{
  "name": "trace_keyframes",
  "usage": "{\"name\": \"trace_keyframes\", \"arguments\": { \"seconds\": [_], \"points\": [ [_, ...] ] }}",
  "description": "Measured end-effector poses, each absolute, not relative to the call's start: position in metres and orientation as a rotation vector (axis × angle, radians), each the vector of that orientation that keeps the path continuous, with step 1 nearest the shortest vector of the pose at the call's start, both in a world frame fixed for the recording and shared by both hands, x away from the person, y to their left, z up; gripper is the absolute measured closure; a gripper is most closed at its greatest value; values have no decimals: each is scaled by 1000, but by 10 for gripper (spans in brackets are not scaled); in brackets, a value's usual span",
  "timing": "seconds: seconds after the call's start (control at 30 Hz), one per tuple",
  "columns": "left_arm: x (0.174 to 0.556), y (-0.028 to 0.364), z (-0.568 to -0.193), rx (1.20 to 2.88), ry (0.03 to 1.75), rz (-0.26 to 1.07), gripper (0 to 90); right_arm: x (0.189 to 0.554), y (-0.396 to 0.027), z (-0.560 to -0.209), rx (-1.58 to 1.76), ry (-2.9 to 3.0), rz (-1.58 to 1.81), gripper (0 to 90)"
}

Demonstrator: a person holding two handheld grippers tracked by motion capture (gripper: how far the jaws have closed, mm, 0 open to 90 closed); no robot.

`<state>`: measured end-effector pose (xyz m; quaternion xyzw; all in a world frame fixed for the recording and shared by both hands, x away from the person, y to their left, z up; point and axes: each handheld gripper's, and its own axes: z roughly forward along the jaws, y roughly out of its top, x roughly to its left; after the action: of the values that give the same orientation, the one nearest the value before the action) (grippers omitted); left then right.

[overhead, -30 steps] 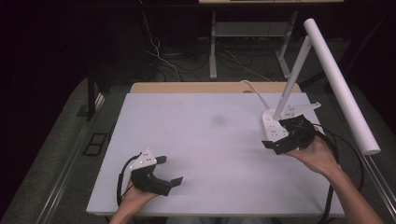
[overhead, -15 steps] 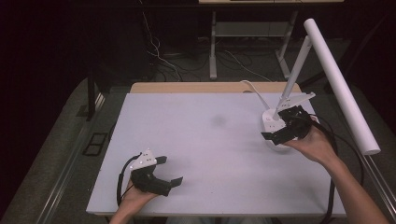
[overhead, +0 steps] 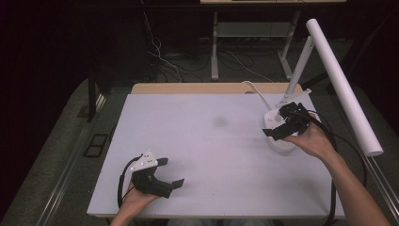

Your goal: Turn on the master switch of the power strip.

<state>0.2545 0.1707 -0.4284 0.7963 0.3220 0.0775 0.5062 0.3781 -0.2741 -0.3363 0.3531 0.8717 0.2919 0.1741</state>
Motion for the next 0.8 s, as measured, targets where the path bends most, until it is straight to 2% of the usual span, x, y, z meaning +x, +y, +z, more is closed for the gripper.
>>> {"name": "trace_keyframes", "arguments": {
  "seconds": [0.33, 0.37, 0.47, 0.53, 0.6, 0.8],
  "points": [
    [255, 171, -428, 1916, 773, 187, 0, 391, -262, -335, 991, 2496, 744, 3],
    [255, 171, -428, 1915, 773, 188, 0, 394, -260, -334, 978, 2504, 718, 61],
    [255, 171, -428, 1913, 772, 186, 0, 397, -258, -333, 969, 2493, 691, 67],
    [255, 171, -428, 1914, 770, 185, 0, 400, -257, -333, 962, 2491, 668, 146],
    [255, 171, -428, 1914, 770, 185, 0, 403, -257, -333, 963, 2491, 660, 158],
    [255, 172, -428, 1911, 771, 186, 0, 411, -257, -337, 954, 2511, 639, 348]
  ]
}}
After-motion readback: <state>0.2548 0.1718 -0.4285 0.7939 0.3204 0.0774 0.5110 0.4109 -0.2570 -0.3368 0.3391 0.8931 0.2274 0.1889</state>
